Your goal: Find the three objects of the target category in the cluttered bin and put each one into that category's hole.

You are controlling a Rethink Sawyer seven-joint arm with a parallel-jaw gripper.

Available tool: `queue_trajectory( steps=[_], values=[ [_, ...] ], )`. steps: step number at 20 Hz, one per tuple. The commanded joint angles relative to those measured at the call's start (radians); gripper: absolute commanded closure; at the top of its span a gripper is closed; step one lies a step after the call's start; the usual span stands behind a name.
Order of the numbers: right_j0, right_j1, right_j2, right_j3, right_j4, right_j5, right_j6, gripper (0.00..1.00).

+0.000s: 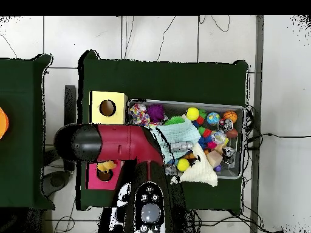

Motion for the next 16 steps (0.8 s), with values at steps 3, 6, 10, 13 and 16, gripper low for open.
queue_trajectory(
  steps=[3, 6, 10, 13, 16],
  values=[
    [-0.059, 0.064, 0.034, 0.085, 0.019, -0.113, 0.166, 1.0],
    [-0.057, 0.077, 0.035, 0.085, 0.016, -0.129, 0.169, 1.0],
    [-0.058, 0.103, 0.039, 0.09, 0.011, -0.167, 0.172, 1.0],
    [-0.061, 0.113, 0.041, 0.091, 0.008, -0.183, 0.169, 1.0],
    [-0.057, 0.106, 0.034, 0.087, 0.007, -0.166, 0.167, 1.0]
  ],
)
